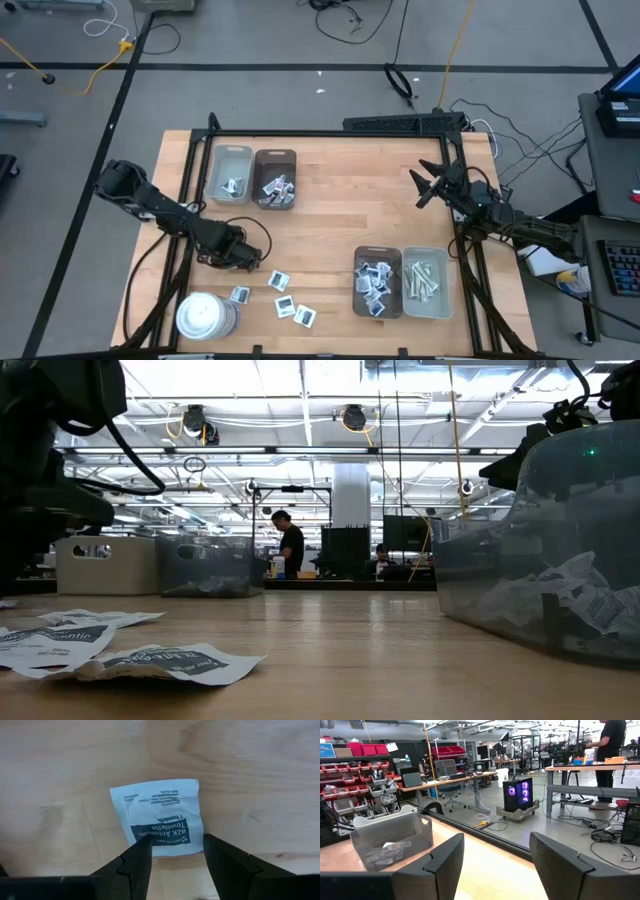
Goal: Pick & Place First Aid Supplies
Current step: Put the white towelette pack into the top gray bin
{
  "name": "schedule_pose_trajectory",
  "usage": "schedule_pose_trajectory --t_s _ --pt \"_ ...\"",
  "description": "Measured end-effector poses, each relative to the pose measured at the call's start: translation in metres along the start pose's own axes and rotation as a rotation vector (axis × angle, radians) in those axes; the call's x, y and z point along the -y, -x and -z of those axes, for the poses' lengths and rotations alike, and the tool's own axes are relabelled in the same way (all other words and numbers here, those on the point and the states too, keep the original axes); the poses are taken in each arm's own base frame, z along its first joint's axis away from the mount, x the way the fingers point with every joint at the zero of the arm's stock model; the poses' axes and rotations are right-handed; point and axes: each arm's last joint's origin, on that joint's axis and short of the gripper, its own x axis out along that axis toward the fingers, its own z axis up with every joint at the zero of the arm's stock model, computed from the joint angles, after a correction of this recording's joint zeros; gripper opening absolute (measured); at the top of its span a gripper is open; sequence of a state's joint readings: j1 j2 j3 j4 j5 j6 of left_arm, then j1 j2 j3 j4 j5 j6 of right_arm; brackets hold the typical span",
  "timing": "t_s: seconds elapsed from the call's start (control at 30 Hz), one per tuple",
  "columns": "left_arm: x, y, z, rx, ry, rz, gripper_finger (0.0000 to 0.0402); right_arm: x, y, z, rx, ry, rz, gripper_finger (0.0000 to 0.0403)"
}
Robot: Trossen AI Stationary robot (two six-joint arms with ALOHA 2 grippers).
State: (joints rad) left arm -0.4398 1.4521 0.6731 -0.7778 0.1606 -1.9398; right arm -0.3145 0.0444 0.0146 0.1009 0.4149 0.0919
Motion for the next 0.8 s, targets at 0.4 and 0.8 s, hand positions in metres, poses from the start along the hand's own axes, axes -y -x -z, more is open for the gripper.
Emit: schedule_pose_trajectory --t_s 0.4,0.8 --pt "0.003 -0.001 0.001 -0.010 -0.092 0.029 0.0013 0.000 0.000 0.000 0.000 0.000 0.000 0.0221" --pt "0.019 0.024 0.001 -0.057 -0.127 0.143 0.0007 0.000 0.000 0.000 0.000 0.000 0.000 0.0222"
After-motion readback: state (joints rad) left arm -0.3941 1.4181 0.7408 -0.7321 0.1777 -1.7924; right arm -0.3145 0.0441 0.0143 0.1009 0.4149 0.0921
